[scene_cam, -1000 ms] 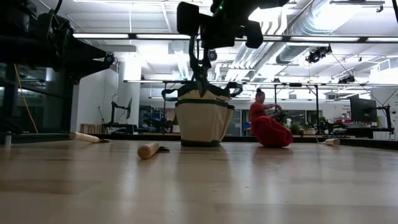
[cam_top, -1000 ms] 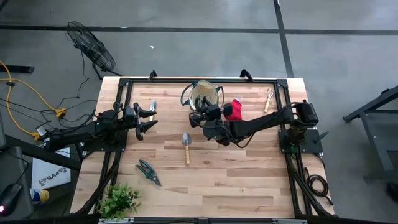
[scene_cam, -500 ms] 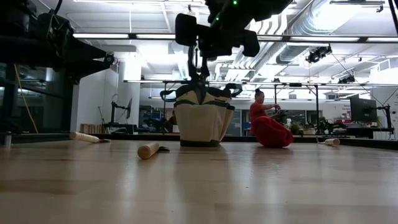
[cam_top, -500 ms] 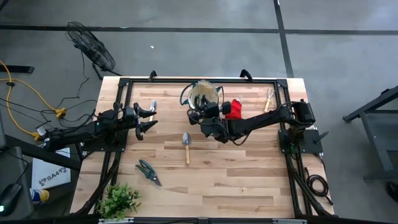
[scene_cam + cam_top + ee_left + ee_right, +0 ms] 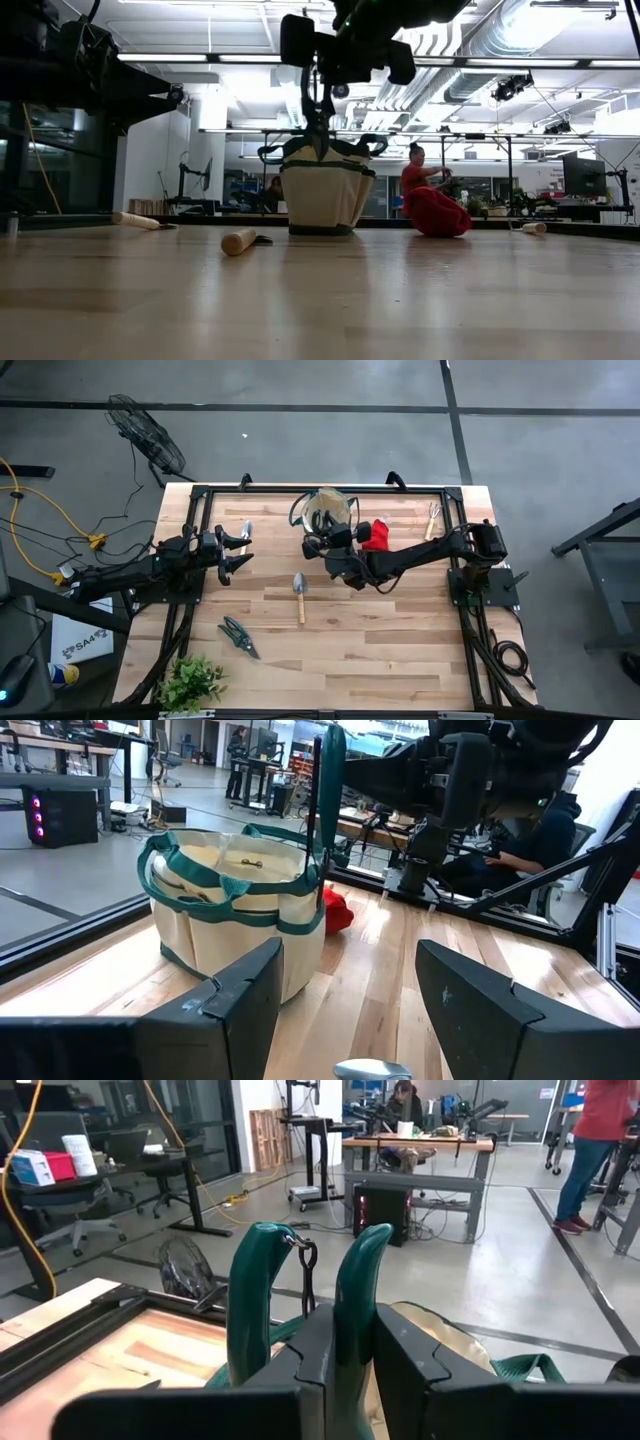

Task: Pick & Place Garden tools in Gardening bag
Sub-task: Put the green shear scissors into the gardening bag

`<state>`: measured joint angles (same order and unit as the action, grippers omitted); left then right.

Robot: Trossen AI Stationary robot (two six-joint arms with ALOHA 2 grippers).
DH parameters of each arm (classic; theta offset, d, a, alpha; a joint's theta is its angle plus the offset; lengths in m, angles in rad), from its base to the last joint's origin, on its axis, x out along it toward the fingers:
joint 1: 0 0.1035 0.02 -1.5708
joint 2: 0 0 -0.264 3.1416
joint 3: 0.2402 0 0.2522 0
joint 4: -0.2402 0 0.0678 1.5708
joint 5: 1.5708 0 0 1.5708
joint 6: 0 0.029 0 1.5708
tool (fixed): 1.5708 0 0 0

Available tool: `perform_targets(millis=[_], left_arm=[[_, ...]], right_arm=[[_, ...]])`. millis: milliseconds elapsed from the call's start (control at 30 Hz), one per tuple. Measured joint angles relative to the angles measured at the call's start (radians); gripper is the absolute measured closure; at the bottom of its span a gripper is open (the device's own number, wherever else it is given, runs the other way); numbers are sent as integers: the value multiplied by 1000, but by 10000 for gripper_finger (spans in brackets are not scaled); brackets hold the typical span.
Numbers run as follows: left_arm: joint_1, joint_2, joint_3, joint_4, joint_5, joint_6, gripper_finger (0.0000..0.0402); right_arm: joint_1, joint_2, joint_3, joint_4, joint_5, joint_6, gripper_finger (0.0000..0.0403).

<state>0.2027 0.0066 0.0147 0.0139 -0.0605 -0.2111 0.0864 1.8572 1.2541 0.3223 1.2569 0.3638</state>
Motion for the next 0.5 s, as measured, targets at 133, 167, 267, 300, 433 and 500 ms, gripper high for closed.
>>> perform_targets(millis=[133, 167, 267, 300, 433, 500], left_arm=[[0, 0, 0, 0, 0, 0, 178], [0, 0, 0, 0, 0, 0, 178], [0, 0, 0, 0, 0, 0, 178], [0, 0, 0, 0, 0, 0, 178], [0, 0, 0, 0, 0, 0, 178], [0, 0, 0, 0, 0, 0, 178]], right_arm=[[-4, 0, 0, 4, -2, -2, 365], [-6, 0, 0, 5, -3, -2, 365], [-11, 0, 0, 5, -26, -2, 365], [-13, 0, 0, 7, -33, -1, 365], [-20, 0, 0, 13, -25, -7, 365], [-23, 0, 0, 27, -29, -27, 365]])
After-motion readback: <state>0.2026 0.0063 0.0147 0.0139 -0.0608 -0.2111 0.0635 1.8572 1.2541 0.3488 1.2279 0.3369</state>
